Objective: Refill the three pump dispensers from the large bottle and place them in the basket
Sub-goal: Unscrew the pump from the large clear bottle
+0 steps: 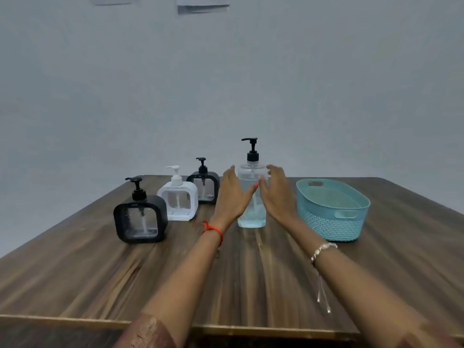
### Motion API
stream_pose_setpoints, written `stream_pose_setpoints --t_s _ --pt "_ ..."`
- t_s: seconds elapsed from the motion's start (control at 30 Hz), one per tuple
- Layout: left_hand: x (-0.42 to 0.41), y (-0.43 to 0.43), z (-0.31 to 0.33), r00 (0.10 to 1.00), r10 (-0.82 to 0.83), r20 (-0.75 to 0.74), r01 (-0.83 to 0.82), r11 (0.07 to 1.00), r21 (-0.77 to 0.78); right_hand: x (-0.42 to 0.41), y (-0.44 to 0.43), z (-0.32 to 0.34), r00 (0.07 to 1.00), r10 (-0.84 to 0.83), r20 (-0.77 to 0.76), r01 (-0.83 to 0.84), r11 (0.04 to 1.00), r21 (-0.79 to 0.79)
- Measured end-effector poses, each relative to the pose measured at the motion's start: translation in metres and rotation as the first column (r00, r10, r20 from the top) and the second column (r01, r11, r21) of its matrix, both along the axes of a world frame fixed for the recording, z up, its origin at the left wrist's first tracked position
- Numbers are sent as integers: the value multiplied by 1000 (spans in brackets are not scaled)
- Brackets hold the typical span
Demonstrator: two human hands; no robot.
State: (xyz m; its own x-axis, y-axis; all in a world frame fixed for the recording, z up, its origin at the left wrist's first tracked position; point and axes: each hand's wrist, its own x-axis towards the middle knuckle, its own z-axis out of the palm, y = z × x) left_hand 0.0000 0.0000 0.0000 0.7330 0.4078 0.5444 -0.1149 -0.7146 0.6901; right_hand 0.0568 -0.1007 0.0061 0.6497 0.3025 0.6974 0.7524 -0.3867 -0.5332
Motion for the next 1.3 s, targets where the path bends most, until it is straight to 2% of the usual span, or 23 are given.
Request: stream_pose_setpoints --t_s 0.1,0.23,0.33,0.43,0.5,0.57,0.67,0.73,0.8,0.87,0.9,0.93,1.03,1.1,1.17,1.3 --pt "17 9 14 1000 -22 -11 21 994 -110 22 20 32 990 97 -97 -87 991 102" --pt "46 19 21 995 -88 -40 81 984 -160 46 46 58 964 117 -239 -106 993 58" --pt "66 28 20 989 -142 46 149 960 -239 68 61 61 961 107 -255 -91 993 73" --pt "76 32 15 984 -164 69 177 942 -284 78 63 62 959 123 -253 -114 992 53" --pt "79 36 13 984 -172 56 181 940 -289 81 58 64 953 164 -254 -162 986 30" --pt "82 41 12 981 -191 30 192 938 -290 84 48 68 921 271 -280 -275 961 29" --pt "82 44 12 980 -198 7 192 940 -281 97 35 72 783 486 -389 -503 862 64" --pt "79 42 13 982 -189 12 185 941 -284 104 29 75 589 622 -516 -636 751 179" --pt "76 39 14 981 -193 21 190 937 -293 108 27 75 415 713 -564 -688 653 318" --pt "73 37 15 981 -193 32 194 936 -294 110 25 73 367 758 -540 -684 613 396" --pt "73 37 14 981 -191 36 193 936 -293 110 25 72 395 752 -528 -659 632 407" --pt "73 36 14 981 -190 39 193 937 -291 108 26 70 467 719 -516 -624 681 384" --pt "74 36 12 981 -192 41 195 933 -303 101 32 67 790 460 -405 -436 886 156" --pt "73 36 11 981 -190 42 193 933 -305 95 34 68 881 356 -313 -348 934 82" --pt "72 36 11 982 -186 28 185 930 -318 94 31 72 854 395 -339 -383 918 105" --pt "69 32 13 978 -205 35 205 920 -334 100 21 74 702 516 -490 -487 851 199"
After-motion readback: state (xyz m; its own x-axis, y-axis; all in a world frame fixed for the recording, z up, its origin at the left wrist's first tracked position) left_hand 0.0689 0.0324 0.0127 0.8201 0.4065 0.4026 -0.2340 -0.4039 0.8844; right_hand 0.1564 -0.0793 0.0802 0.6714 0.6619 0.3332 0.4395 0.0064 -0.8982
